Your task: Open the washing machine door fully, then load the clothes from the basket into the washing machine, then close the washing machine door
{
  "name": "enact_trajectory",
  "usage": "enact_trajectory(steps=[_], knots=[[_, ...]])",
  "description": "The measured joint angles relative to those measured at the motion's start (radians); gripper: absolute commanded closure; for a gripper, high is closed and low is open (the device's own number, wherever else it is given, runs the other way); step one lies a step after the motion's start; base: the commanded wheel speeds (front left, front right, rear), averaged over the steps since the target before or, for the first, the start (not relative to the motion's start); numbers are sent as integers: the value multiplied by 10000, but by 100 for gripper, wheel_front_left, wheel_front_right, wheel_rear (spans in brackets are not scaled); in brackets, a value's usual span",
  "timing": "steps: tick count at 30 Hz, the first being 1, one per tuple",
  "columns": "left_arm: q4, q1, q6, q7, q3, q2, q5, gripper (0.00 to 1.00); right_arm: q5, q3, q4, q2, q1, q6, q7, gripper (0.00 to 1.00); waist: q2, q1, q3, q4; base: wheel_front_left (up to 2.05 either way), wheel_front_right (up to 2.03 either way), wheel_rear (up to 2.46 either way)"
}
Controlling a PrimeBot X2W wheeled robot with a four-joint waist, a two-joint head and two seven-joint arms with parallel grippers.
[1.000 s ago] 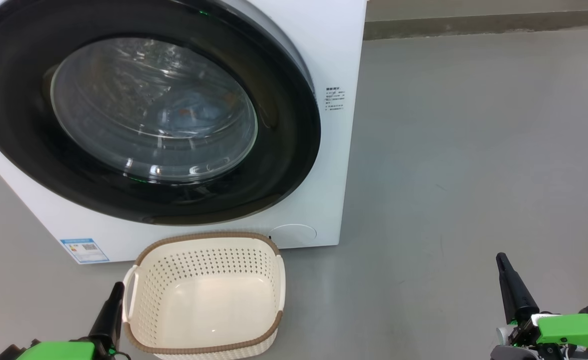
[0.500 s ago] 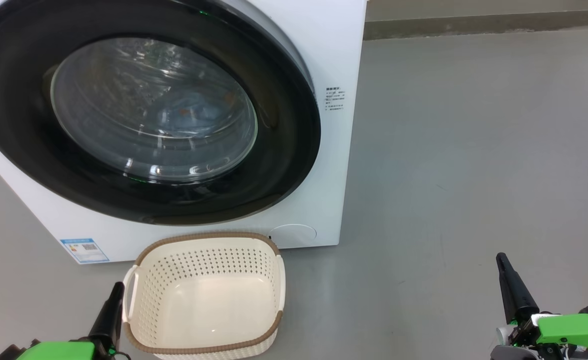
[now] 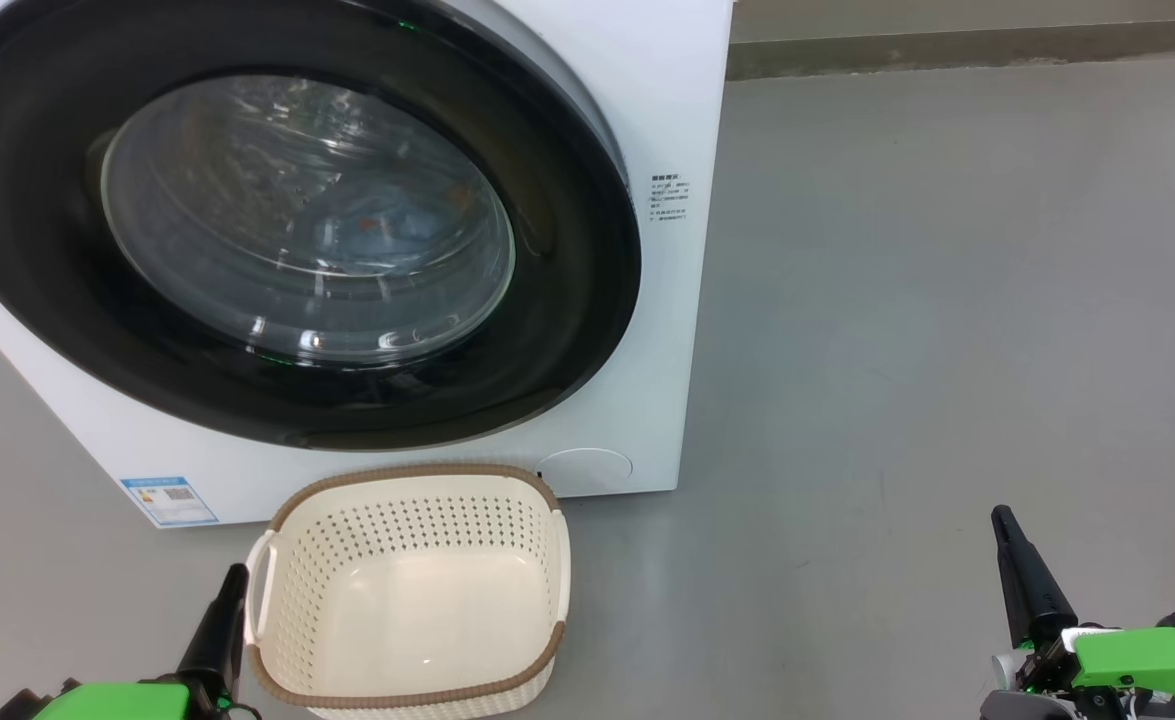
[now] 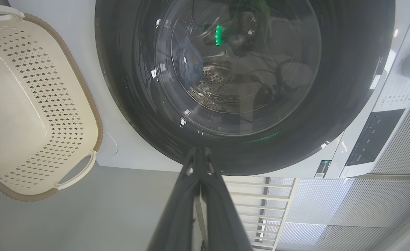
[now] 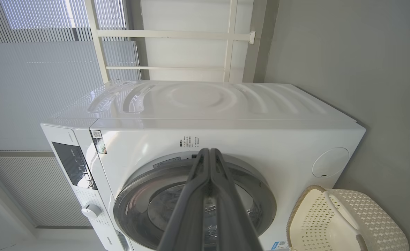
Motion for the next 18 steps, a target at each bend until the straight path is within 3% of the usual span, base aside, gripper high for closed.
enact_trajectory(steps=[18], knots=[[0,0,0,0,0,0,0,100,0,0,0,2,0,0,0,100,0,0,0,0,0,0,0]])
